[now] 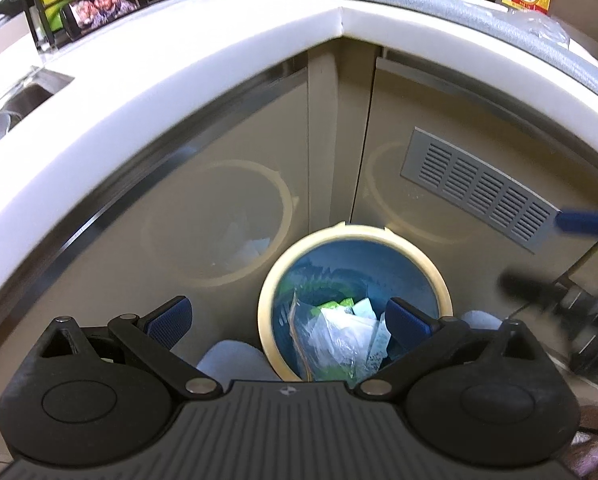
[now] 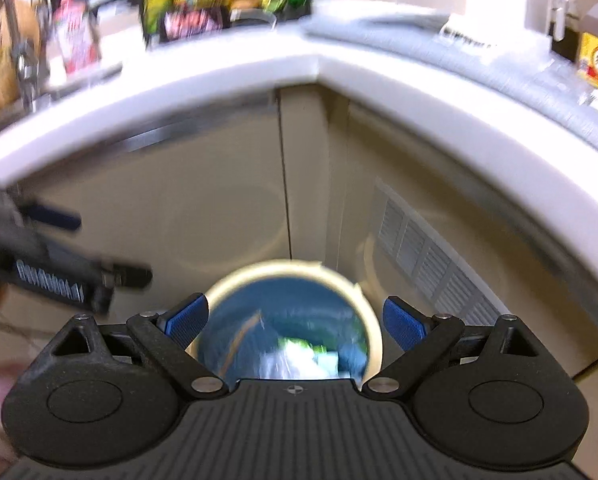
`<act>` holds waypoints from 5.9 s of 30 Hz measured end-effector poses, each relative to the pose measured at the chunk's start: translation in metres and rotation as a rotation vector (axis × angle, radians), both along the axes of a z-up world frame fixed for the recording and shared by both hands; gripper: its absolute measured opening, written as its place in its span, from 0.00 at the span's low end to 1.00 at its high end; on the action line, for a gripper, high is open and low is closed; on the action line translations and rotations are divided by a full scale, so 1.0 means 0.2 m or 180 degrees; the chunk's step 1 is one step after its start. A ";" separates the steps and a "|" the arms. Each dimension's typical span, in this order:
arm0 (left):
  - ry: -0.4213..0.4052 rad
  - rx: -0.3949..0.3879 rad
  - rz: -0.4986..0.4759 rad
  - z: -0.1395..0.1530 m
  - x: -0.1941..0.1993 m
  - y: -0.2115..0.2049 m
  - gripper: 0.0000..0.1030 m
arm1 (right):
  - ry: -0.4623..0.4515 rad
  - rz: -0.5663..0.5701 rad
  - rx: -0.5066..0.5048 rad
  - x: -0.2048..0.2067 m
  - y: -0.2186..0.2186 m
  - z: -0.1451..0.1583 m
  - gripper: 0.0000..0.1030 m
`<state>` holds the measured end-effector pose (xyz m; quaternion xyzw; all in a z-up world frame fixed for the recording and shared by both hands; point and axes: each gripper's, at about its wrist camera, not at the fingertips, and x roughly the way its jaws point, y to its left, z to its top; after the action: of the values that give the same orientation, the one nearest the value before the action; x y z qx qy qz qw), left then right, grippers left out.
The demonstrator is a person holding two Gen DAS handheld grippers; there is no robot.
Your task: Collect trash
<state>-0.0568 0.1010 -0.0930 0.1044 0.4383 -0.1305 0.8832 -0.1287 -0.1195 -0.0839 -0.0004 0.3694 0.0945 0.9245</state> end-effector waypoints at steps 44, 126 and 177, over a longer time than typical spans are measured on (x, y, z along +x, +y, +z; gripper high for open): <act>-0.0537 -0.0592 -0.0466 0.91 1.01 -1.14 1.00 | -0.0384 -0.0262 0.0327 1.04 -1.02 0.31 0.05; -0.1209 -0.0750 -0.0495 1.00 0.39 -0.45 0.03 | -0.1639 -0.0690 0.0444 0.55 -0.86 0.59 0.05; -0.0198 -0.0699 -0.0117 0.22 -0.02 0.01 0.03 | 0.0155 -0.0043 0.0490 0.04 -0.03 0.11 0.05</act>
<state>-0.0612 0.1028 -0.0484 0.0191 0.3917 -0.1906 0.8999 -0.1214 -0.1254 -0.0616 0.0755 0.3834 0.1165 0.9131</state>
